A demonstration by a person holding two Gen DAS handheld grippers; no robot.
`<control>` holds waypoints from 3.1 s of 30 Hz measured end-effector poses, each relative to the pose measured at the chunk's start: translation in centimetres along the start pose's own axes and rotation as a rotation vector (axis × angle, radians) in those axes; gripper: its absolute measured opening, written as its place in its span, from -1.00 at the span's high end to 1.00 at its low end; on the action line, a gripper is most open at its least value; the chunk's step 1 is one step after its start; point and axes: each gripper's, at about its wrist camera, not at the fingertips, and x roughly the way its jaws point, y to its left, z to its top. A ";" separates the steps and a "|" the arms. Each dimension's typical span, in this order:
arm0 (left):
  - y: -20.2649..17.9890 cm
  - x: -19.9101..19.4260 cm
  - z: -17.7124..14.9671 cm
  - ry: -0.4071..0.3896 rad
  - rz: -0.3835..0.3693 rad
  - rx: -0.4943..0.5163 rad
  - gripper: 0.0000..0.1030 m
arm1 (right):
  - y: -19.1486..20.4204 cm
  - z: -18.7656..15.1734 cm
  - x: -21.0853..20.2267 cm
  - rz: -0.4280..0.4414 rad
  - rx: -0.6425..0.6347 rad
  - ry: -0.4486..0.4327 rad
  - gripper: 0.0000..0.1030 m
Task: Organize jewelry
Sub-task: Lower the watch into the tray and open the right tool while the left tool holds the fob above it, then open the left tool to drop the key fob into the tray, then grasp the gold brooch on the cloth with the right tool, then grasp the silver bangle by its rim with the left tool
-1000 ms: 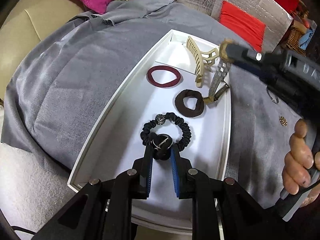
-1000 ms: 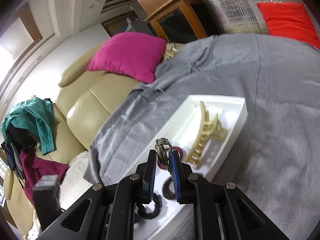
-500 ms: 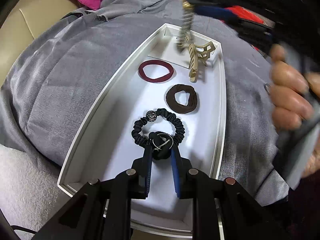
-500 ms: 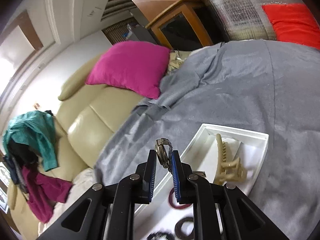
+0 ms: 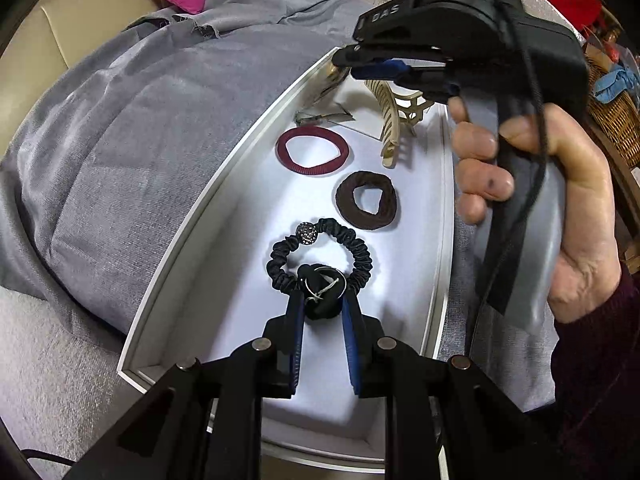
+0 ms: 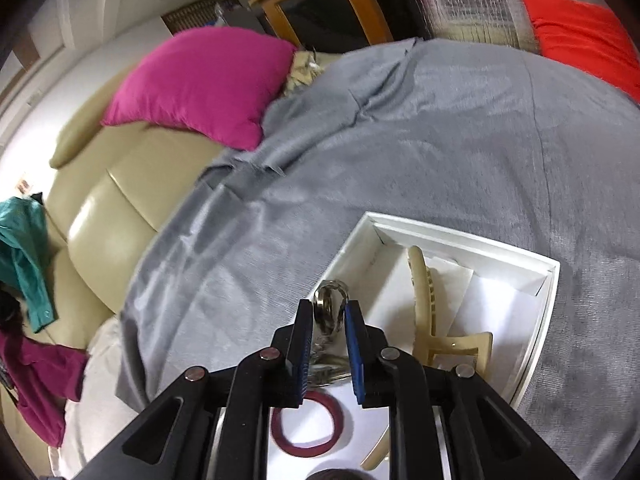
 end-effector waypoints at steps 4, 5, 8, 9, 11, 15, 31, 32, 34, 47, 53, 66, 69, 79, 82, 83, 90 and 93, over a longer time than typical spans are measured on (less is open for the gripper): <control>0.0 0.4 0.0 0.020 0.001 -0.013 0.55 | -0.4 0.2 0.4 -0.014 0.026 0.024 0.63; 0.0 0.4 0.0 0.020 0.001 -0.014 0.53 | -0.4 0.3 0.2 -0.014 0.025 0.024 0.63; -0.2 0.4 -0.1 0.020 0.007 -0.009 0.28 | -0.2 0.2 -0.9 0.002 0.022 0.007 0.63; -0.3 0.4 -0.1 0.021 0.003 -0.008 0.03 | -0.1 0.3 -1.4 0.009 0.022 0.000 0.63; -0.4 0.3 -0.2 0.017 0.008 -0.013 -0.25 | -0.2 0.1 -2.8 0.027 0.028 -0.018 0.63; -0.6 -0.3 -0.3 -0.013 0.027 -0.015 -0.25 | -1.0 -0.6 -6.4 0.039 0.029 -0.065 0.62; -7.6 -5.0 0.1 -0.368 0.236 0.168 -0.30 | -19.3 -6.6 -26.1 -0.158 0.259 -0.312 0.62; -8.5 -5.0 0.0 -0.384 0.233 0.189 -0.35 | -20.8 -7.3 -26.8 -0.163 0.292 -0.322 0.62; -10.6 -5.0 -0.2 -0.405 0.213 0.232 -0.37 | -23.2 -8.4 -27.6 -0.168 0.353 -0.331 0.62; -21.1 0.2 -1.1 -0.264 0.135 0.380 -0.38 | -28.5 -11.1 -26.0 -0.105 0.443 -0.124 0.60; -22.1 2.2 0.3 -0.211 0.146 0.330 -0.38 | -29.3 -12.3 -24.1 -0.101 0.456 -0.040 0.60; -21.2 3.5 1.1 -0.154 0.170 0.261 -0.38 | -26.8 -11.1 -21.6 -0.197 0.393 -0.028 0.05; -20.6 3.2 1.4 -0.158 0.169 0.247 -0.38 | -26.0 -10.9 -20.6 -0.284 0.344 -0.012 0.06; -19.8 2.9 2.0 -0.172 0.160 0.234 -0.38 | -24.1 -10.9 -18.4 -0.478 0.136 0.035 0.31; -20.6 3.0 2.2 -0.187 0.141 0.249 -0.38 | -24.4 -11.0 -19.0 -0.471 0.144 0.031 0.31; -21.0 3.0 2.2 -0.194 0.131 0.256 -0.38 | -24.7 -11.0 -19.5 -0.466 0.153 0.023 0.31; -24.3 4.3 4.3 -0.235 0.030 0.259 -0.38 | -28.7 -11.1 -24.9 -0.453 0.310 -0.096 0.31; -26.5 5.9 5.5 -0.225 -0.018 0.254 -0.38 | -30.5 -11.3 -26.4 -0.454 0.383 -0.124 0.31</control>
